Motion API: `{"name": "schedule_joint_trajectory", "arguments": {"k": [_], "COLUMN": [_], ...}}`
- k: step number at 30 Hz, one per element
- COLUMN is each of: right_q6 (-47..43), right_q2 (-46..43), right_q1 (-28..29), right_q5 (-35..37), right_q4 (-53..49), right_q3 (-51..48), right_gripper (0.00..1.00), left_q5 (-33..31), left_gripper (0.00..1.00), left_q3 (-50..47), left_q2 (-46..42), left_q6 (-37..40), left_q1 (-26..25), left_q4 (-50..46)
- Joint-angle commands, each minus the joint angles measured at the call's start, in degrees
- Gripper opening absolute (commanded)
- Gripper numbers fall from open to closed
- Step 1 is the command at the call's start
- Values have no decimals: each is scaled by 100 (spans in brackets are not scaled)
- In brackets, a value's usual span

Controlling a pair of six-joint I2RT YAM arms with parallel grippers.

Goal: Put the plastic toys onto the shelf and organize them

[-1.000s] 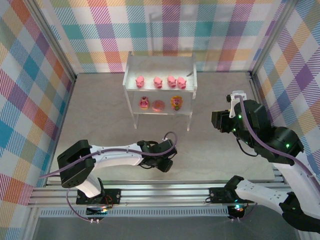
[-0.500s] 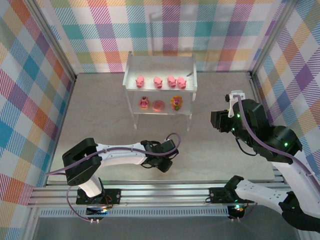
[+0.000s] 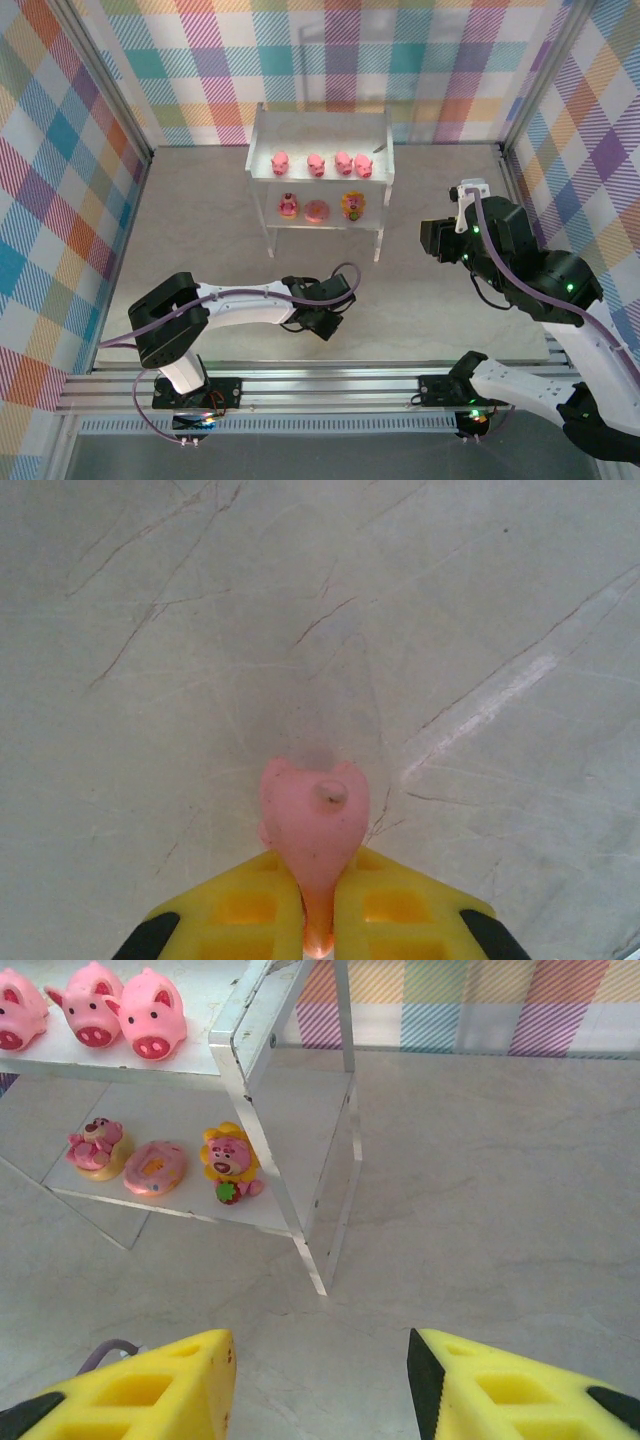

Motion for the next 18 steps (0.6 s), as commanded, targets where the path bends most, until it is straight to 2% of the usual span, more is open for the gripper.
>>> {"name": "schedule_joint_trajectory", "arguments": {"k": [1, 4, 10, 15, 18], "right_q6": [-90, -136, -224, -338, -395], "right_q2": [18, 66, 230, 344, 414], "right_q1": [-52, -73, -160, -288, -332], "right_q5": [44, 35, 61, -58, -197], "right_q4": [200, 210, 164, 269, 352], "right_q3": [-46, -15, 112, 231, 262], "right_gripper": [50, 50, 50, 49, 49], "left_q5": [37, -54, -385, -538, -1088], "left_gripper": [8, 8, 9, 10, 10], "left_q3": [92, 265, 1219, 2413, 3438], "left_q2": [-153, -412, -1385, -2203, -2357], "left_q6": [48, 76, 153, 263, 507], "left_q1": [73, 84, 164, 518, 781], "left_q4": [-111, -407, -1709, -2691, -3432]}}
